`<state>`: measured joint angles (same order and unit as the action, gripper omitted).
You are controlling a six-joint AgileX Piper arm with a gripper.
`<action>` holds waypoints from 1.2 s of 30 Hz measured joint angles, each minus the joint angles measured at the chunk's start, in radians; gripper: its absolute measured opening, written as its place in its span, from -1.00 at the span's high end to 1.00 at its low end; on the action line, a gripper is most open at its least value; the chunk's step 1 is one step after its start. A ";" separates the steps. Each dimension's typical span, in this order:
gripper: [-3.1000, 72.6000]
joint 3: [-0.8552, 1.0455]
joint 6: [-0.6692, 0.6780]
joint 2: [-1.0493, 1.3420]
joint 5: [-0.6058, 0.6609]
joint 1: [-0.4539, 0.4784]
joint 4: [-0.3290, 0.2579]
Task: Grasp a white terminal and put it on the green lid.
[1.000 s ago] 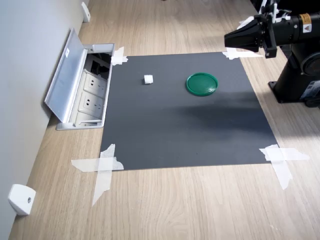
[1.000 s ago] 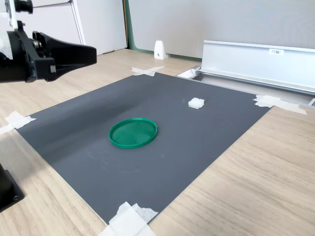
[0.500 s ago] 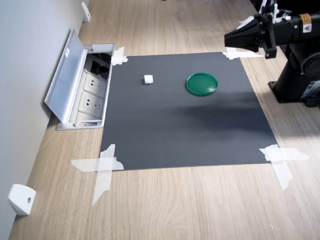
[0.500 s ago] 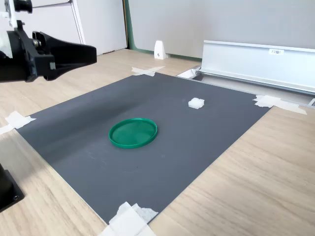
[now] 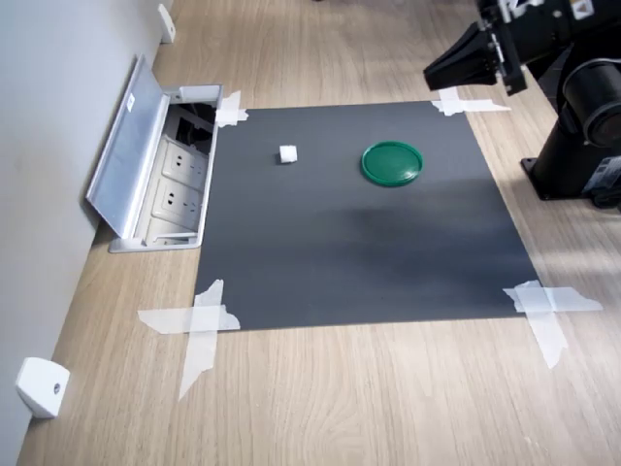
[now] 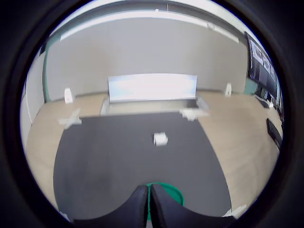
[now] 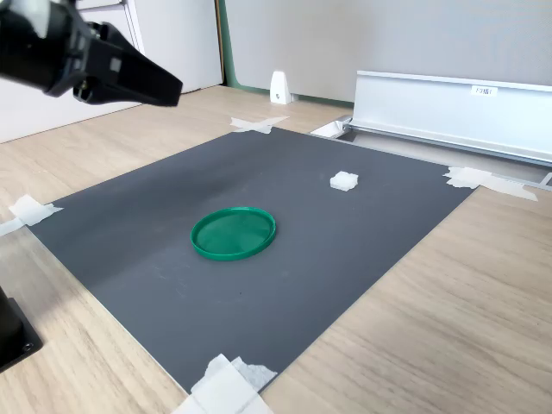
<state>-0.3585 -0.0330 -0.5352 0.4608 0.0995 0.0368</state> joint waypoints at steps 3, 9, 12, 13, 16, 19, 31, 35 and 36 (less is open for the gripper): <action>0.94 -0.068 0.000 -0.115 0.074 0.000 0.009; 0.94 -0.192 0.000 -0.341 0.116 0.000 0.015; 0.94 -0.264 0.027 -0.452 0.142 0.000 0.019; 0.94 -0.284 0.042 -0.482 0.146 0.000 0.019; 0.94 -0.362 0.103 -0.597 0.158 0.000 0.017; 0.94 -0.444 0.159 -0.722 0.178 0.000 0.009; 0.58 -0.758 0.371 -1.078 0.382 0.000 -0.122; 0.16 -0.804 0.374 -1.100 0.394 0.000 -0.125; 0.03 -0.807 0.374 -1.104 0.394 0.000 -0.125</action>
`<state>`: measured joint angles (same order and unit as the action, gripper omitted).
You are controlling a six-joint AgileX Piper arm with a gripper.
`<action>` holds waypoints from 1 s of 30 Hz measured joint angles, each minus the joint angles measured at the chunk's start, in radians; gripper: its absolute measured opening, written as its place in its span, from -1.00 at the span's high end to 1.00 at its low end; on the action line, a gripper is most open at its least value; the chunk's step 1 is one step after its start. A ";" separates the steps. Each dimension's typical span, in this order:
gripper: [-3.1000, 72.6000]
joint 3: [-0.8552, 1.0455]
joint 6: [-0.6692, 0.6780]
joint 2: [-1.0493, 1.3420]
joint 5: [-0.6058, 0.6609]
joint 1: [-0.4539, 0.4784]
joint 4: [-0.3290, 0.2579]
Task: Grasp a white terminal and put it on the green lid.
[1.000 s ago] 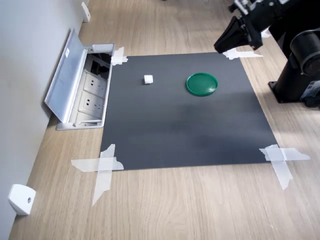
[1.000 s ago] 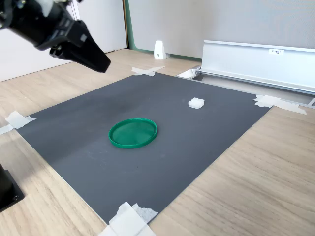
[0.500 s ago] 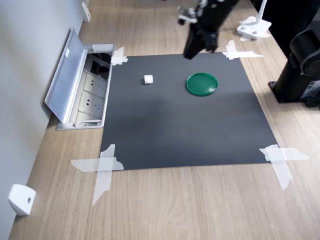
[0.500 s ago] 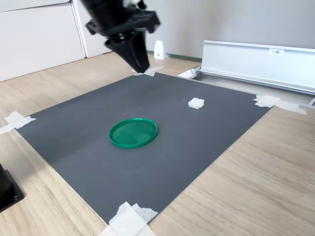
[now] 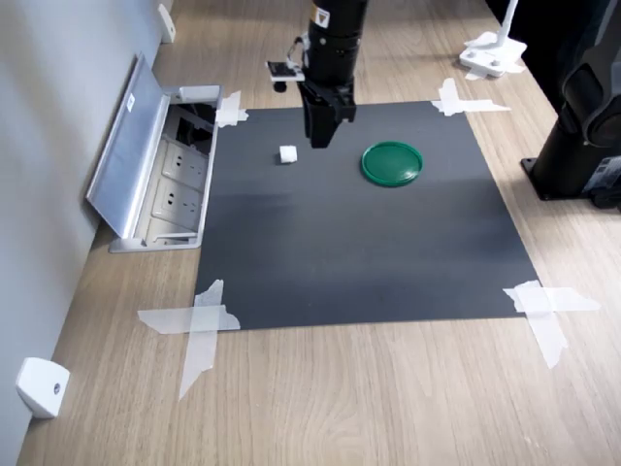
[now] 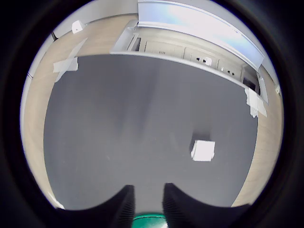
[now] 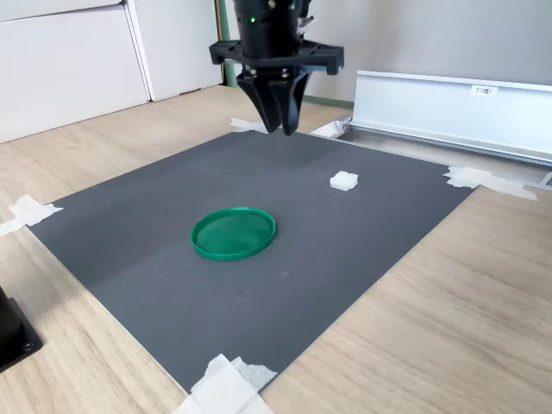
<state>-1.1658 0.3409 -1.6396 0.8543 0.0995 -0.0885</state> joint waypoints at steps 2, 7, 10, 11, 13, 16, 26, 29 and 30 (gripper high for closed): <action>-0.22 -0.003 0.000 -0.010 0.004 0.000 0.011; -0.63 -0.003 0.000 -0.033 0.027 0.025 0.049; -0.70 -0.013 0.036 -0.050 0.034 0.071 0.038; -0.71 -0.020 0.049 -0.060 0.038 0.087 0.030; -0.71 -0.039 0.069 -0.083 0.048 0.112 0.026; -0.71 -0.085 0.077 -0.122 0.062 0.126 0.026; -0.71 -0.206 0.095 -0.253 0.082 0.125 0.025; -0.72 -0.212 0.109 -0.287 0.082 0.125 0.024; -0.72 -0.213 0.117 -0.297 0.082 0.125 0.024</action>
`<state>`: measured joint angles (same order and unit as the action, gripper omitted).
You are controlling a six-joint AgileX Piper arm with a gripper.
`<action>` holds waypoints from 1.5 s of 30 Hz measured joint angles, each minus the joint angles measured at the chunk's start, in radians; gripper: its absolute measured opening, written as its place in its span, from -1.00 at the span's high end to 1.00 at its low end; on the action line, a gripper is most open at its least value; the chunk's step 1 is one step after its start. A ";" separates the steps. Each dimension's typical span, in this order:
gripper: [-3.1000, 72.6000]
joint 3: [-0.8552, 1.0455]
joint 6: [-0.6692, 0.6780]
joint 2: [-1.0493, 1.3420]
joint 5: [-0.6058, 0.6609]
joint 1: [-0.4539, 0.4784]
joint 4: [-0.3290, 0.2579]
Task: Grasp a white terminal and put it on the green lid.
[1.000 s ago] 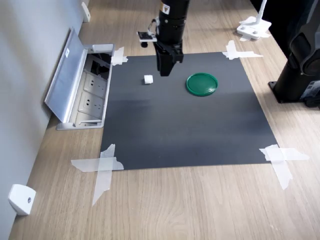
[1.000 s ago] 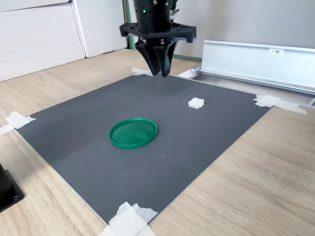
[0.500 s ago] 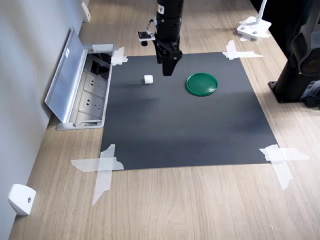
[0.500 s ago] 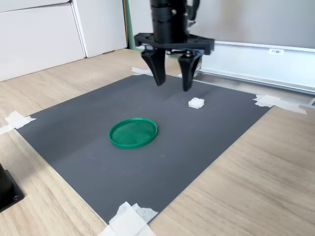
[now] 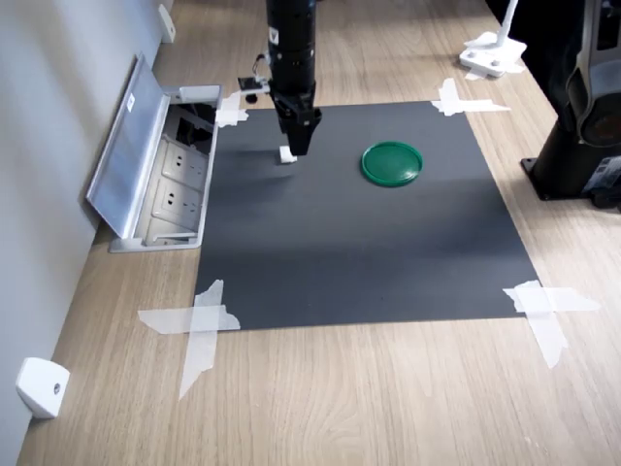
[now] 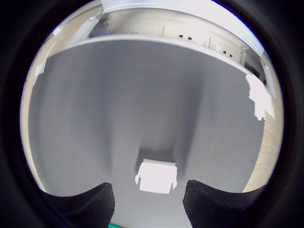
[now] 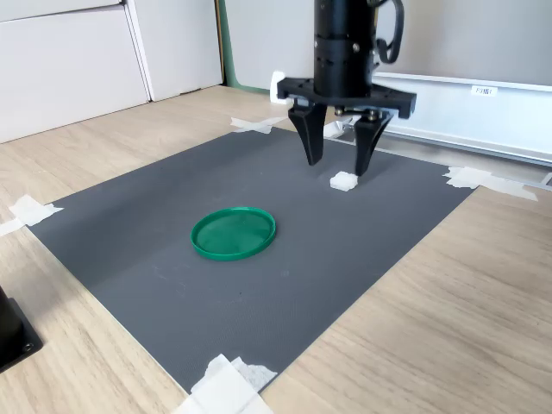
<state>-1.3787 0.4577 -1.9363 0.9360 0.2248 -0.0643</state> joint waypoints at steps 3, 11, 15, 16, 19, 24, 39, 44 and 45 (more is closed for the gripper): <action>-0.72 0.000 0.021 -0.024 -0.001 0.000 0.000; -0.72 -0.004 0.030 -0.039 -0.004 0.000 -0.001; -0.72 -0.004 0.032 -0.040 -0.024 0.000 -0.002; -0.71 -0.004 0.032 -0.040 -0.031 0.000 -0.002; -0.67 -0.005 0.032 -0.040 -0.038 0.000 -0.002; -0.52 -0.005 0.032 -0.041 -0.057 0.000 -0.002; 0.06 -0.006 0.033 -0.041 -0.050 0.000 -0.025; 0.06 -0.001 0.034 0.008 -0.035 0.000 -0.031; 0.06 0.006 0.043 0.029 -0.035 0.000 -0.031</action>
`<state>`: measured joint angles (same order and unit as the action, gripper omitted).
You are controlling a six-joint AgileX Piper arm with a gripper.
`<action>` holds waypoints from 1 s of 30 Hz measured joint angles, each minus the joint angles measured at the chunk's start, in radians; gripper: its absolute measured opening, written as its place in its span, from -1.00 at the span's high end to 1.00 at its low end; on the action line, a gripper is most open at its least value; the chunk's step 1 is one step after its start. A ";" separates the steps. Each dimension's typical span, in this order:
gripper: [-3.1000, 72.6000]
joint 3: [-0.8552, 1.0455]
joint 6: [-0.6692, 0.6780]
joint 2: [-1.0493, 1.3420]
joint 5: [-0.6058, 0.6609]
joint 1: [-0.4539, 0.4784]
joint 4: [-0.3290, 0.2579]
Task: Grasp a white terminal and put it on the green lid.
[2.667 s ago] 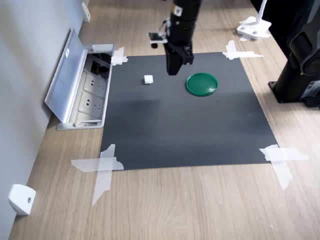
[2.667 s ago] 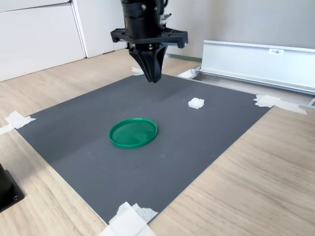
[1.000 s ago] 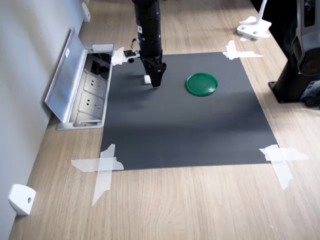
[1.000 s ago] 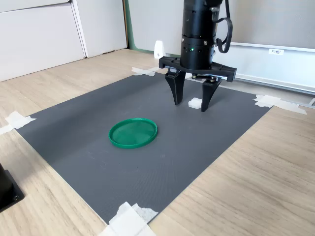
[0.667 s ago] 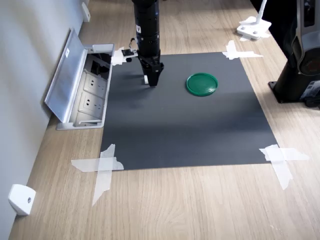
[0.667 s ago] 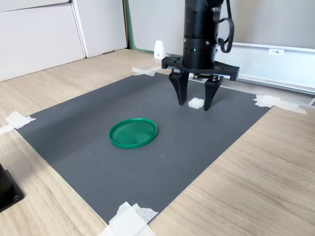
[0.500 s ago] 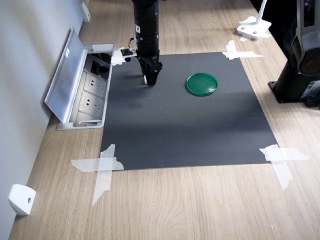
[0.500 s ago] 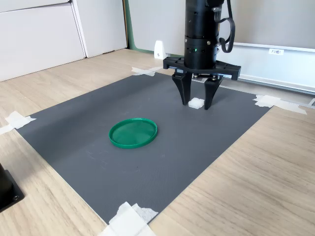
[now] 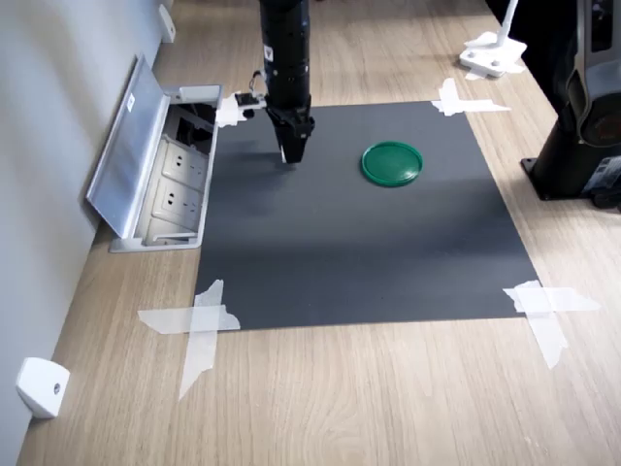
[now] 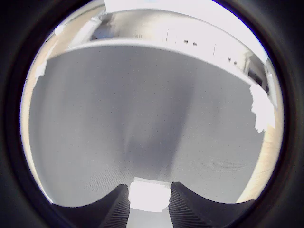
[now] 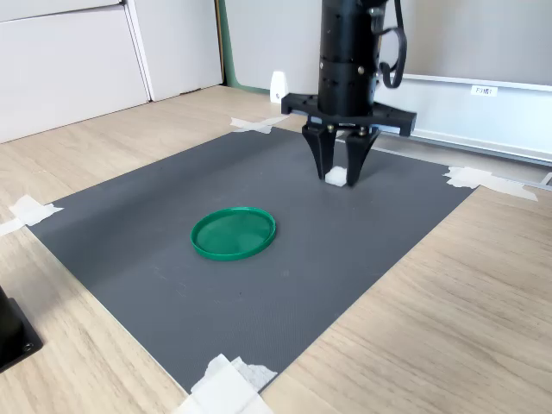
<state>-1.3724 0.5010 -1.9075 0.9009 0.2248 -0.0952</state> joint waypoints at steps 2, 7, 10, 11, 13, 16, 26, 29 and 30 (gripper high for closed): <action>0.06 0.027 0.018 0.042 -0.004 0.000 0.000; 0.06 0.169 0.041 0.158 -0.010 0.000 -0.005; 0.06 0.282 0.042 0.236 -0.028 0.000 -0.011; 0.06 0.322 0.042 0.264 -0.035 0.000 -0.012; 0.06 0.401 0.044 0.316 -0.053 0.000 -0.013; 0.06 0.507 0.049 0.393 -0.075 0.000 -0.015; 0.06 0.654 0.040 0.455 -0.170 0.000 0.047; 0.06 0.654 0.016 0.455 -0.210 0.000 0.078; 0.06 0.654 0.010 0.455 -0.213 0.000 0.080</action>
<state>-0.7184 0.5108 -1.4522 0.6882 0.2248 -0.0156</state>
